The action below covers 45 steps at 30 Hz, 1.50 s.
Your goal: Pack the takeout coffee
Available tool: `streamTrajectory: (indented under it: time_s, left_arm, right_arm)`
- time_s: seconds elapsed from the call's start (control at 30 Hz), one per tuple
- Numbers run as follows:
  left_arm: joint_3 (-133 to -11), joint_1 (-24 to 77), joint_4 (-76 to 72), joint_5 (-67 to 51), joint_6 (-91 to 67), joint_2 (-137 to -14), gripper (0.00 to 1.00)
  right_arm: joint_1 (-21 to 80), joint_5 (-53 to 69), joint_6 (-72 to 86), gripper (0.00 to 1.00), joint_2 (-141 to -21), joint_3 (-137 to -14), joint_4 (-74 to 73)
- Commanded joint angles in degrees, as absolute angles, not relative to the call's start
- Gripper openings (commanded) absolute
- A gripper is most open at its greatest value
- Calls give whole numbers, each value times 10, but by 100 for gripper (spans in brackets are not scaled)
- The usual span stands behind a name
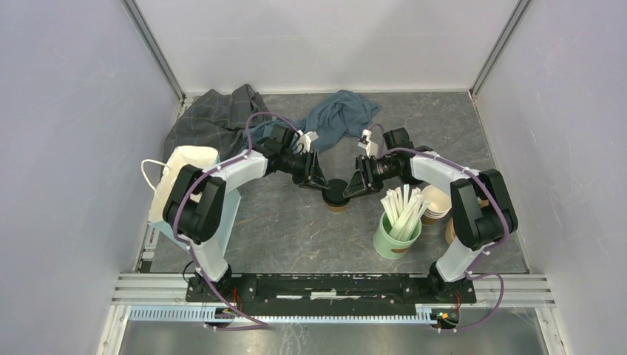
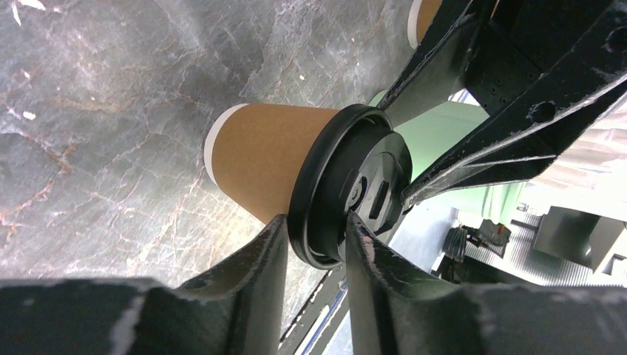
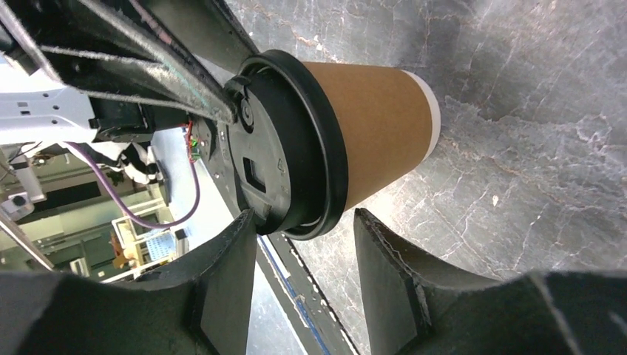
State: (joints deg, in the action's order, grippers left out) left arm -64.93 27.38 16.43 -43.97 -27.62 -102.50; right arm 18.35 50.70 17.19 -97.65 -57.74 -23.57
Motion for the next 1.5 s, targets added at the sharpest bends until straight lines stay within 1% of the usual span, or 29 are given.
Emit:
streamTrajectory:
  time_s: [0.0, 0.1, 0.17, 0.3, 0.43, 0.53, 0.7, 0.77, 0.9, 0.97, 1.1, 1.4, 1.47]
  left_arm:
    - [-639, 277, 300, -372, -235, -1032, 43]
    - [-674, 277, 295, -424, -247, -1027, 48]
    - [-686, 277, 292, -443, -255, -1029, 51]
    - [-693, 277, 289, -449, -267, -1024, 55]
    - [-691, 271, 290, -449, -274, -1007, 65]
    - [-686, 262, 288, -445, -279, -992, 73]
    - [-661, 238, 273, -441, -296, -962, 77]
    - [-648, 231, 270, -437, -302, -954, 73]
    - [-637, 229, 272, -437, -309, -967, 55]
    - [-638, 230, 272, -448, -309, -979, 50]
    - [-644, 233, 273, -454, -304, -991, 49]
    - [-660, 244, 269, -457, -301, -1015, 49]
    - [-664, 246, 269, -456, -300, -1016, 52]
  right_arm:
    - [195, 293, 86, 54, -1016, -592, -283]
    - [195, 373, 108, 57, -1007, -628, -283]
    - [195, 399, 121, 58, -1005, -645, -282]
    - [194, 427, 139, 64, -1005, -687, -286]
    - [194, 449, 155, 71, -1002, -722, -291]
    - [191, 457, 162, 77, -995, -726, -289]
    - [166, 457, 163, 76, -983, -687, -277]
    - [159, 461, 164, 72, -983, -671, -272]
    - [160, 474, 166, 62, -991, -655, -257]
    - [164, 484, 167, 58, -997, -648, -250]
    - [169, 489, 158, 53, -1009, -643, -250]
    - [176, 491, 162, 50, -1016, -625, -236]
    - [179, 491, 162, 49, -1016, -623, -236]
